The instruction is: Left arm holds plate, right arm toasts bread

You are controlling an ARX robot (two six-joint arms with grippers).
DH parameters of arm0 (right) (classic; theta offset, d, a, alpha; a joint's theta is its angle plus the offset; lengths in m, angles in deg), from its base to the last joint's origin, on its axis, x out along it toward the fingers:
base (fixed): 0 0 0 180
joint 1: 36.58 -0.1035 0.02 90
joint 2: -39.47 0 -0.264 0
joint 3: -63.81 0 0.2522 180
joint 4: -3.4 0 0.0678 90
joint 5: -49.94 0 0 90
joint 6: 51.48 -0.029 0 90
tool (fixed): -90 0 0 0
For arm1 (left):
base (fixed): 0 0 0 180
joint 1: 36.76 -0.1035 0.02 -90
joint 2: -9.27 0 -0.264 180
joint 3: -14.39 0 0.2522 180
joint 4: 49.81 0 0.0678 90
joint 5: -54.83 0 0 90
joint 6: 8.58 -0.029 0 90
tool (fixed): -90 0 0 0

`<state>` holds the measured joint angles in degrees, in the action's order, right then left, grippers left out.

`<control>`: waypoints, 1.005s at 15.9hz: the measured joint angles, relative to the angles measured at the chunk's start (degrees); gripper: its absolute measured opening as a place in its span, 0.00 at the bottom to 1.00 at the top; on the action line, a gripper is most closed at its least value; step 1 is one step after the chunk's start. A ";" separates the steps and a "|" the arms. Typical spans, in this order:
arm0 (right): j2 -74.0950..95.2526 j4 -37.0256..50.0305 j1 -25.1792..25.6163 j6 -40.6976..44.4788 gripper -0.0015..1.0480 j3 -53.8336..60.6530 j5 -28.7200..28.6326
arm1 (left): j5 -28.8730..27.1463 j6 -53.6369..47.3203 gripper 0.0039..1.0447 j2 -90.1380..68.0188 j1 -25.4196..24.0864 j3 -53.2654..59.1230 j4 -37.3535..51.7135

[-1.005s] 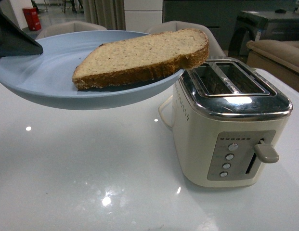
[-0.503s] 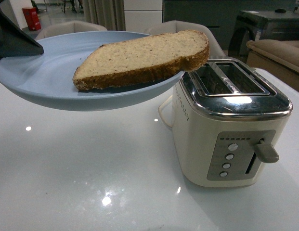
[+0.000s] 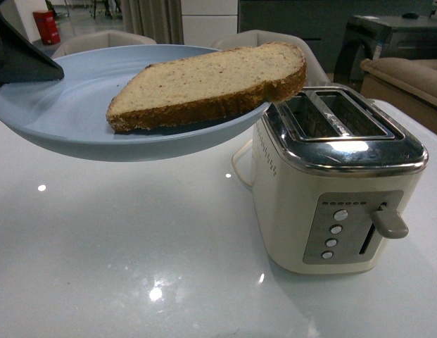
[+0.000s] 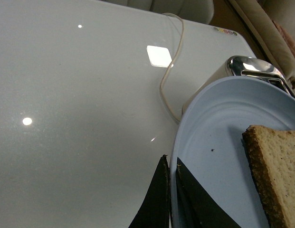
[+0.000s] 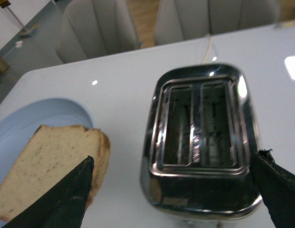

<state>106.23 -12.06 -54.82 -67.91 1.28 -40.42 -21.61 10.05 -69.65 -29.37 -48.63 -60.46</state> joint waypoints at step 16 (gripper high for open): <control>13.81 0.37 -6.58 -30.71 0.85 -6.47 -15.26 | 0.00 0.00 0.02 0.00 0.00 0.00 0.02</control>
<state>120.05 -11.68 -61.40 -98.62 -5.19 -55.67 -21.61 10.05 -69.65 -29.37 -48.63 -60.44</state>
